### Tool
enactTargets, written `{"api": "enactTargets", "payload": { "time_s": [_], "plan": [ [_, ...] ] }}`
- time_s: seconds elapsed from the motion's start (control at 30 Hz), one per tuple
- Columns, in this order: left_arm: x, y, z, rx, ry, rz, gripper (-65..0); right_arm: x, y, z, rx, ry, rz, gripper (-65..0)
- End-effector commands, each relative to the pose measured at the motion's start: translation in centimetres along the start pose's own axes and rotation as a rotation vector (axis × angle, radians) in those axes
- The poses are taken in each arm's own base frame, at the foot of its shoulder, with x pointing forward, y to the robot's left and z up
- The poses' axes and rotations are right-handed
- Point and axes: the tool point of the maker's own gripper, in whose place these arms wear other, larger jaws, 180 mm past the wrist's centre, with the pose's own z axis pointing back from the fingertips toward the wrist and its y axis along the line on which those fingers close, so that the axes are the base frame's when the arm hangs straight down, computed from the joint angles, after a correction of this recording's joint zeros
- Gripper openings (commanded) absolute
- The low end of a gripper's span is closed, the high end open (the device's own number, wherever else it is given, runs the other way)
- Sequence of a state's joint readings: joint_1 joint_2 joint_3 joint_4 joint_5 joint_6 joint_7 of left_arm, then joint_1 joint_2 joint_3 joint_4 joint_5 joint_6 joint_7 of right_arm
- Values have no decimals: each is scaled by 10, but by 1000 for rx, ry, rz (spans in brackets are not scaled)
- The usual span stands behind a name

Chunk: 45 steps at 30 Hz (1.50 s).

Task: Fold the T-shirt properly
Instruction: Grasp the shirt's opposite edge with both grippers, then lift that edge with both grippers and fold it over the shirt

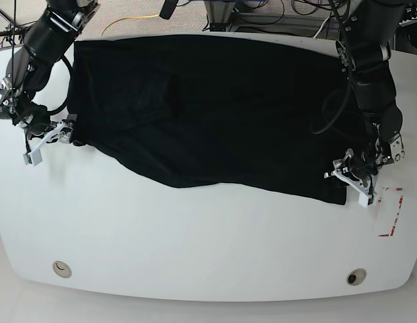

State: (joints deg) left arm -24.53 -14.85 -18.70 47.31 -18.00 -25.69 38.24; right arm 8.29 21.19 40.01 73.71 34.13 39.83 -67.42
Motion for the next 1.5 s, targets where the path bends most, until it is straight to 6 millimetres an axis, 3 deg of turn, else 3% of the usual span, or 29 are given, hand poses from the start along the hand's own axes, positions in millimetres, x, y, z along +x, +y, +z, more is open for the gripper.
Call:
{"api": "enactTargets", "payload": {
  "time_s": [0.0, 0.07, 0.23, 0.4, 0.6, 0.77, 0.87, 1.03, 1.17, 1.33, 1.47],
  "plan": [
    [17, 1, 5, 5, -24, -20, -596, 35, -8, 3, 12, -111, -19, -46],
    [17, 2, 6, 7, -21, -20, -646, 45, -3, -7, 44, -132, -38, -46],
    [18, 1, 11, 3, -29, -56, -650, 68, 14, -32, 106, -147, -20, -46],
    [15, -5, 29, 1, -34, -159, -650, 69, 38, -62, 175, -130, -27, -100],
    [12, -9, 47, 20, -63, -230, -650, 60, 83, -93, 255, -57, 48, -160],
    [8, -11, 55, 25, -74, -259, -650, 50, 106, -105, 292, -20, 84, -187],
    [13, -13, 58, 27, -91, -272, -650, 45, 124, -112, 323, -7, 95, -246],
    [10, -13, 60, 29, -88, -276, -650, 43, 129, -114, 332, -5, 96, -434],
    [13, -8, 63, 40, -88, -284, -650, 42, 134, -117, 343, -4, 94, -634],
    [15, -7, 64, 43, -90, -288, -650, 55, 135, -114, 342, -28, 105, -650],
    [13, -5, 63, 45, -82, -289, -650, 72, 121, -105, 317, -64, 110, -650]
  ]
}}
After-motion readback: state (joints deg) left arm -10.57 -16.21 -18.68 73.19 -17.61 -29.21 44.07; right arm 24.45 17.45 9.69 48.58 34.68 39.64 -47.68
